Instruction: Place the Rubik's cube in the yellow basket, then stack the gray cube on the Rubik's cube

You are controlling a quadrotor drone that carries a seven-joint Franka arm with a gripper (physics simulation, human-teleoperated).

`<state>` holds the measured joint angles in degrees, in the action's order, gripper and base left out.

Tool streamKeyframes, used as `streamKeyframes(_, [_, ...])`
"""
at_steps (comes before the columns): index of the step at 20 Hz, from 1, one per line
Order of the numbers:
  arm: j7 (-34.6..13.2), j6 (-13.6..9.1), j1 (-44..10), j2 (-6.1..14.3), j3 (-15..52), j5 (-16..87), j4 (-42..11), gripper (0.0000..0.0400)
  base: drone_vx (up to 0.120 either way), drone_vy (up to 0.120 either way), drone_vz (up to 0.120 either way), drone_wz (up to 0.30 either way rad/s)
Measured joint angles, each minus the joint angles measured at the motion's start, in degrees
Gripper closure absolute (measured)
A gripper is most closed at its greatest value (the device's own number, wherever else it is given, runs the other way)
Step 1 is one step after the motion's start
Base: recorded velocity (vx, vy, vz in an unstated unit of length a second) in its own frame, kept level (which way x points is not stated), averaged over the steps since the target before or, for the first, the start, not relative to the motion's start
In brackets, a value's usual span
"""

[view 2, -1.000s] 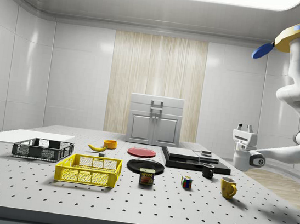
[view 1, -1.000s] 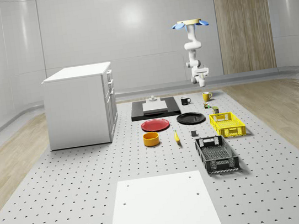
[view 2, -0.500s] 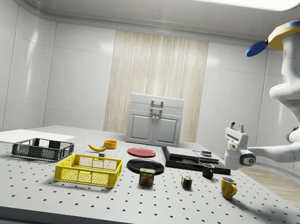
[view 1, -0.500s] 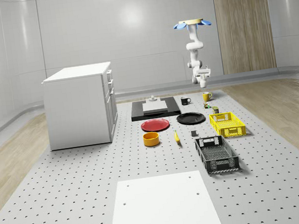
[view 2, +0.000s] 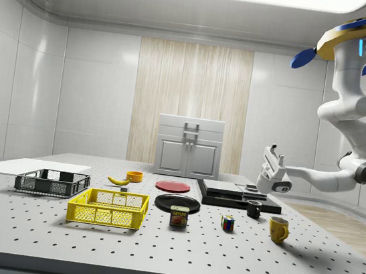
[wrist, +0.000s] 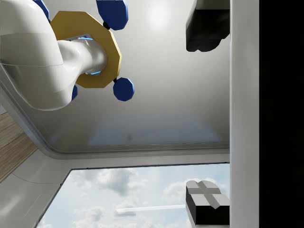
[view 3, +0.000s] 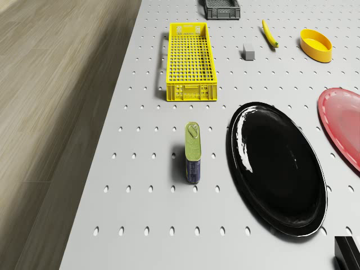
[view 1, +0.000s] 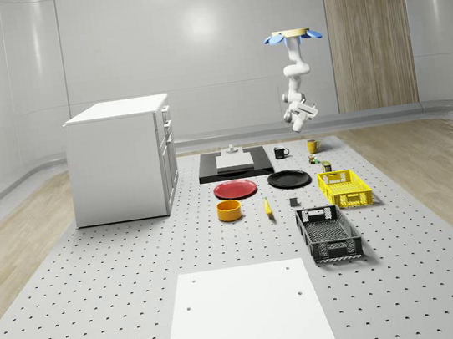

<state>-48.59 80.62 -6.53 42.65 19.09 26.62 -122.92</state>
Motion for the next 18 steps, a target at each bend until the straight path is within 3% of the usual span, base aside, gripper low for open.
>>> streamKeyframes(3, [-2.9, 0.7, -3.6, 1.4, 9.7, 14.9, -6.2, 0.0, 0.12, 0.0, 0.0, 0.0])
streamKeyframes(8, [-12.4, 0.6, -13.6, 5.3, 27.6, 46.7, -24.0, 0.0, 0.112, 0.0, -0.056, 0.0])
streamKeyframes(13, [-24.9, -5.1, -28.6, 9.3, 40.4, 71.9, -37.2, 0.0, 0.0, 0.0, -0.12, 0.0])
streamKeyframes(18, [-33.4, -10.9, -41.1, 12.7, 47.2, 82.9, -41.7, 0.0, 0.0, 0.0, -0.12, 0.0])
